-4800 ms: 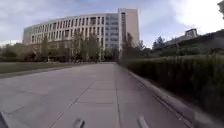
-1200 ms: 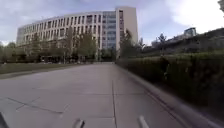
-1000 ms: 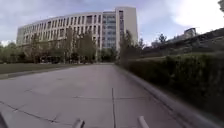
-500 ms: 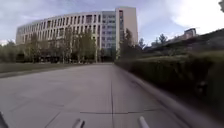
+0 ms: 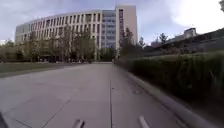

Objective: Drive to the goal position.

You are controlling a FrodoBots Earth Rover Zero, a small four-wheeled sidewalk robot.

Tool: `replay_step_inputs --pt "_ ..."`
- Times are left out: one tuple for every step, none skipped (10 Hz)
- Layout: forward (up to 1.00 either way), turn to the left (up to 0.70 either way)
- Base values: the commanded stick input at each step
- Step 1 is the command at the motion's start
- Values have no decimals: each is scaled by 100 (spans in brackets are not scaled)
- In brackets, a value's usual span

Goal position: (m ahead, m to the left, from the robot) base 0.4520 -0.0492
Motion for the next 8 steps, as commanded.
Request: replay_step_inputs --pt "100 0" --pt "100 0" --pt "100 0" --pt "100 0" --pt "100 0" --pt "100 0" --pt "100 0" --pt "100 0"
